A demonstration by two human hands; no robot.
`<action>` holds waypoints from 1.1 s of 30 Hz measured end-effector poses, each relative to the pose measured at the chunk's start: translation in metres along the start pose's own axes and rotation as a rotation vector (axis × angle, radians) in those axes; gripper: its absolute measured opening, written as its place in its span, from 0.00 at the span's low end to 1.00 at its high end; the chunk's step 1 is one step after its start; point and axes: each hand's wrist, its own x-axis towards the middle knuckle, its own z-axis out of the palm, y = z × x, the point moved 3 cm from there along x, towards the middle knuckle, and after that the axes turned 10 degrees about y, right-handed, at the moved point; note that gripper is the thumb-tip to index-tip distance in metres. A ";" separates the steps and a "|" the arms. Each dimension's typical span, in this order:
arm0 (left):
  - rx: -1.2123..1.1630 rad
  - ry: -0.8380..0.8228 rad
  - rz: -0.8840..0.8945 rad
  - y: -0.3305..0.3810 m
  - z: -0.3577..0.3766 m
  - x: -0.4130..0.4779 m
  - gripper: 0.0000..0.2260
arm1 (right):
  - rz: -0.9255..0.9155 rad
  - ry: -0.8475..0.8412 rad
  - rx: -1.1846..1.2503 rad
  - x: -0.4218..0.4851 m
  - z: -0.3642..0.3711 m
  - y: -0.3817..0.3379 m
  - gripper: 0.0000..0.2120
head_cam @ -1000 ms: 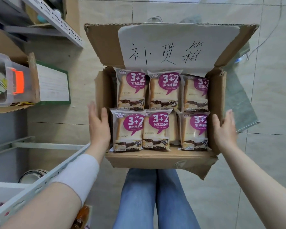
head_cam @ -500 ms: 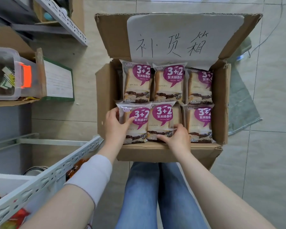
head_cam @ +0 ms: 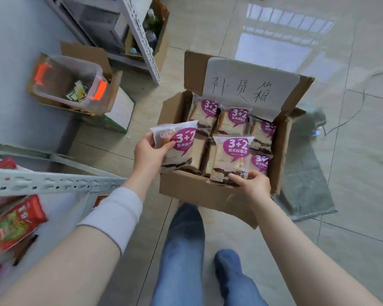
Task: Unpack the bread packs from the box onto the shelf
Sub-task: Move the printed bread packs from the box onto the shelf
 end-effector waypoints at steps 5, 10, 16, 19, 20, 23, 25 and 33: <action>-0.153 0.190 0.092 0.060 -0.105 -0.097 0.18 | -0.184 -0.195 0.094 -0.094 -0.066 -0.023 0.17; -0.307 0.366 0.170 0.111 -0.243 -0.196 0.10 | -0.377 -0.395 0.101 -0.215 -0.110 -0.062 0.13; -0.484 0.601 0.283 0.133 -0.420 -0.281 0.04 | -0.671 -0.630 0.087 -0.373 -0.101 -0.116 0.10; -0.490 0.716 0.337 0.126 -0.503 -0.301 0.04 | -0.808 -0.750 0.085 -0.447 -0.066 -0.144 0.14; -0.490 0.748 0.343 0.119 -0.529 -0.304 0.04 | -0.844 -0.782 0.081 -0.471 -0.050 -0.153 0.13; -0.499 0.821 0.355 0.098 -0.598 -0.305 0.05 | -0.907 -0.873 0.115 -0.536 0.006 -0.175 0.08; -0.520 0.869 0.341 0.080 -0.636 -0.298 0.05 | -0.925 -0.916 0.114 -0.572 0.045 -0.186 0.07; -0.565 0.978 0.308 0.043 -0.736 -0.219 0.05 | -0.867 -1.018 0.163 -0.652 0.191 -0.266 0.09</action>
